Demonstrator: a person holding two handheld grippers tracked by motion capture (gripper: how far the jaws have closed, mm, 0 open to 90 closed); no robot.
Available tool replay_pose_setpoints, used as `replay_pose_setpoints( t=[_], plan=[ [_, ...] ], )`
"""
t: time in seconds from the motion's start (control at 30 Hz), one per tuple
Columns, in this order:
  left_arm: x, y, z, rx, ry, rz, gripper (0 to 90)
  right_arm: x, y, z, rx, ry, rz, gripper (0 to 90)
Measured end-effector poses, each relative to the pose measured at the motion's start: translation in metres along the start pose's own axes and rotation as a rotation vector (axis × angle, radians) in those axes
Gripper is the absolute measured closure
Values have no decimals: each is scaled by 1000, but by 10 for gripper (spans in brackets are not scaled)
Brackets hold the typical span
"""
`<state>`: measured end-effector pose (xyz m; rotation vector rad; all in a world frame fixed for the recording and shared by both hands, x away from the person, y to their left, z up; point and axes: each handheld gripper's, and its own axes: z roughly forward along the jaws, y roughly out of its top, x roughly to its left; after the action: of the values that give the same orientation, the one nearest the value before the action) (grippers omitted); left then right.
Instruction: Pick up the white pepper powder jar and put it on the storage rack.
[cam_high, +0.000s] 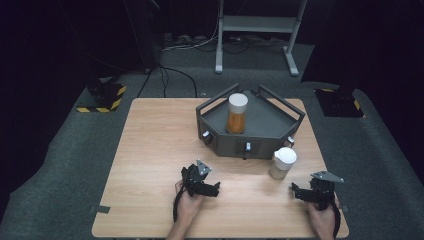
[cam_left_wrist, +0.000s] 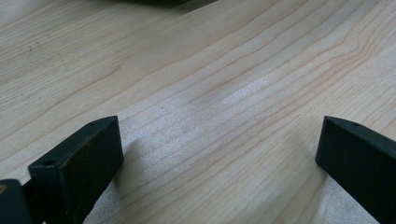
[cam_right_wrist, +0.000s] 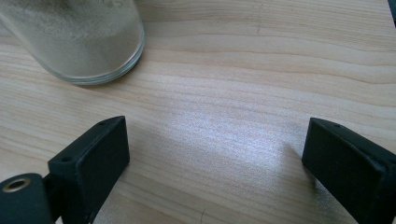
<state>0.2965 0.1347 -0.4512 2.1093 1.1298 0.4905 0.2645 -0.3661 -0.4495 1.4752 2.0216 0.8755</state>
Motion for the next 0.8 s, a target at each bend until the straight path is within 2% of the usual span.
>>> replay_pose_setpoints(
  t=[0.43,0.8],
  plan=[
    [0,0,0,-1,1,0,9,-2,3,1,12,16,-15,28],
    [0,-1,0,-4,-1,-1,14,0,3,1,18,7,-11,5]
  ],
)
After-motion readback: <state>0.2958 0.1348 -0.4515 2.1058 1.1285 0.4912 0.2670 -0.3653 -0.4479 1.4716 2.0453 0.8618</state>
